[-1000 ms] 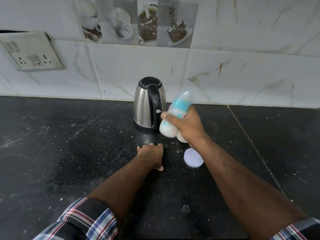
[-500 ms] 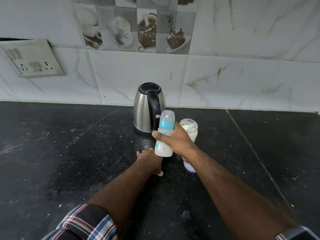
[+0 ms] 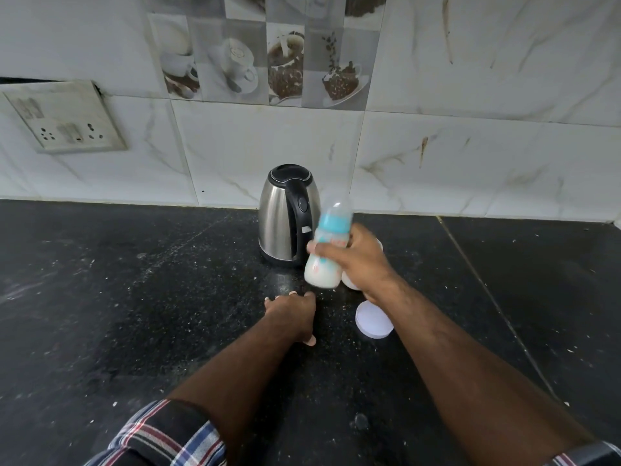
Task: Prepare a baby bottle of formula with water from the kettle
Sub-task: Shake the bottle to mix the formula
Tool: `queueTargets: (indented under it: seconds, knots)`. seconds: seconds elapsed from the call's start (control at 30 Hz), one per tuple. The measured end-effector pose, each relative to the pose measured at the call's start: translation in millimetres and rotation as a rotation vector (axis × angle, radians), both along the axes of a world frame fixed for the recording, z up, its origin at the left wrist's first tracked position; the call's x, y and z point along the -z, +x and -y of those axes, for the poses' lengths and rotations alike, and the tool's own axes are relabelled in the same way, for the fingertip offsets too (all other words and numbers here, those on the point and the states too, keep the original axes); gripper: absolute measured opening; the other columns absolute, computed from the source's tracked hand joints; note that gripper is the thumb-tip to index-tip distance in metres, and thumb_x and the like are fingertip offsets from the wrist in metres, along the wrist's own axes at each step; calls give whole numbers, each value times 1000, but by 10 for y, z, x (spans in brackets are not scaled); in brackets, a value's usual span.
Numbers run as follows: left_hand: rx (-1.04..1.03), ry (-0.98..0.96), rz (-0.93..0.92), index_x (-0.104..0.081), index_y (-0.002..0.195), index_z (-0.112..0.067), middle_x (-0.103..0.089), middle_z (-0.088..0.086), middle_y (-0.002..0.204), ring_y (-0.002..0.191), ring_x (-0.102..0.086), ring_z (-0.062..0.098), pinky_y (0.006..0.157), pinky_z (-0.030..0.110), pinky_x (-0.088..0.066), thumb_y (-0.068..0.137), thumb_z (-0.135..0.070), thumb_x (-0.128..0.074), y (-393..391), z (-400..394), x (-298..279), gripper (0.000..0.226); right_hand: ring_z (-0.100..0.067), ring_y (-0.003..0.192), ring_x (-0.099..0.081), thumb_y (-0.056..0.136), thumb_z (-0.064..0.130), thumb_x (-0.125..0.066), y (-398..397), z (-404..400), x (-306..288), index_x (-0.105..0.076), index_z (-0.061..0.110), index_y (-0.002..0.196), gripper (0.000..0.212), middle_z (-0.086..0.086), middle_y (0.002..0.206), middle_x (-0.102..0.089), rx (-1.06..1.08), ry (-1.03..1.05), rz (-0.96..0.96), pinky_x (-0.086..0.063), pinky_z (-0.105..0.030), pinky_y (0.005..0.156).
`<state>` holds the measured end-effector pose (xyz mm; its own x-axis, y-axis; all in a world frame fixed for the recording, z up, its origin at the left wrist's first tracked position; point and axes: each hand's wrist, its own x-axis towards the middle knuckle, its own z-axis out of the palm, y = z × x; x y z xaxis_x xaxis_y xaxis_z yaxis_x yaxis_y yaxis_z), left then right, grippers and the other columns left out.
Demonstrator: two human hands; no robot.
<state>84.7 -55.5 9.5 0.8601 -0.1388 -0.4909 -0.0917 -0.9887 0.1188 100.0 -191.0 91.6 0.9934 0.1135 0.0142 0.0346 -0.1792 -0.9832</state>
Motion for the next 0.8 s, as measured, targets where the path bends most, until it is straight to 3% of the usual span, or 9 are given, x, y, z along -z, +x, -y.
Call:
queueTargets:
  seconds: [0.1,0.23,0.4,0.47,0.53,0.6,0.67,0.8]
  knots:
    - [10,24,19,-30,153,-14,-49,17,150,138,-49,42,113,64,-39,80,-41,-85,26,14,37,95,-10,76,-72,68,27,-92,84,45,-201,-64,20,99,43,3,87,-74,153,135,155,-62,-33,74]
    - [12,26,24,-33,153,-14,-51,17,150,137,-50,41,112,63,-40,79,-40,-86,24,9,51,95,-7,76,-71,66,34,-94,-50,-16,-2,-62,25,101,48,7,86,-74,-29,-137,49,-61,-36,73]
    - [2,31,24,-33,150,-14,-51,17,149,137,-50,42,113,63,-39,79,-40,-86,33,13,48,93,-4,71,-69,72,23,-91,79,-1,-192,-62,21,99,40,8,82,-73,180,120,203,-60,-30,69]
    - [5,31,28,-34,152,-14,-51,16,150,138,-50,41,113,63,-39,79,-40,-86,34,13,50,94,-1,74,-71,69,29,-93,6,-13,-105,-62,24,101,45,12,83,-75,31,-67,153,-59,-28,72]
    - [3,17,26,-34,154,-15,-50,15,152,139,-49,39,114,62,-39,78,-39,-86,42,7,60,95,-5,84,-73,61,45,-93,-57,-38,14,-62,28,108,59,11,93,-76,-64,-243,104,-62,-35,80]
    - [5,17,34,-35,150,-14,-51,16,150,138,-50,40,113,63,-40,78,-39,-86,48,6,62,92,-12,86,-74,60,43,-93,21,-35,-64,-63,24,109,60,4,97,-76,37,-101,132,-63,-41,82]
    - [5,25,28,-35,149,-14,-52,17,148,137,-51,41,112,63,-40,78,-40,-86,45,5,64,91,-11,81,-73,66,34,-93,78,-50,-123,-63,20,106,52,3,92,-75,116,41,175,-63,-38,77]
    - [1,20,20,-36,153,-15,-51,15,150,138,-50,38,114,60,-39,80,-39,-85,32,4,54,91,-7,85,-73,57,50,-92,-43,-75,22,-61,29,109,64,8,97,-75,-53,-250,97,-62,-41,83]
